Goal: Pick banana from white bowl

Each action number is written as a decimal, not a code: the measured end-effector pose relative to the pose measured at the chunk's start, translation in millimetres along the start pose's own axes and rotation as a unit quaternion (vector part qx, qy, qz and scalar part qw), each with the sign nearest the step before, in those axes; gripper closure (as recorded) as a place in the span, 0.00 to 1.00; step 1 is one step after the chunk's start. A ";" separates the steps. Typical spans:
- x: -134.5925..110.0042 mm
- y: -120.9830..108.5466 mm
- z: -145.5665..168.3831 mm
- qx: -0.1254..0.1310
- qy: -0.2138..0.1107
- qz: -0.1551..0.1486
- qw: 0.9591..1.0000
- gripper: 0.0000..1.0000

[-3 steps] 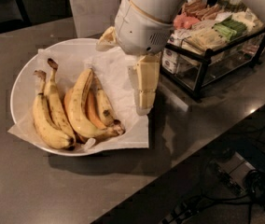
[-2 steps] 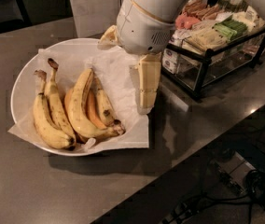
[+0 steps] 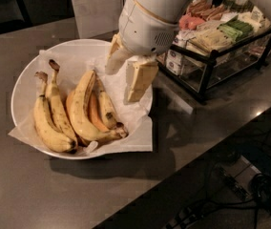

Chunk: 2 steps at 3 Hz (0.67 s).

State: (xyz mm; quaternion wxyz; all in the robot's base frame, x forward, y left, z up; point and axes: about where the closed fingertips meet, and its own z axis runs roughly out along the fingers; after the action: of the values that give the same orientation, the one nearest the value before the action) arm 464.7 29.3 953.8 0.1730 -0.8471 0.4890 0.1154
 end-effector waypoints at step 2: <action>-0.1 -1.1 11.6 -0.006 -0.014 0.004 1.000 0.66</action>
Offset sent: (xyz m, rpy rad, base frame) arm -0.0013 0.0064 -0.0262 0.0279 0.0808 0.0093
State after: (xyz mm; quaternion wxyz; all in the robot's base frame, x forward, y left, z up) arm 465.3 34.6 943.4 0.1742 -0.8446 0.4890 0.1310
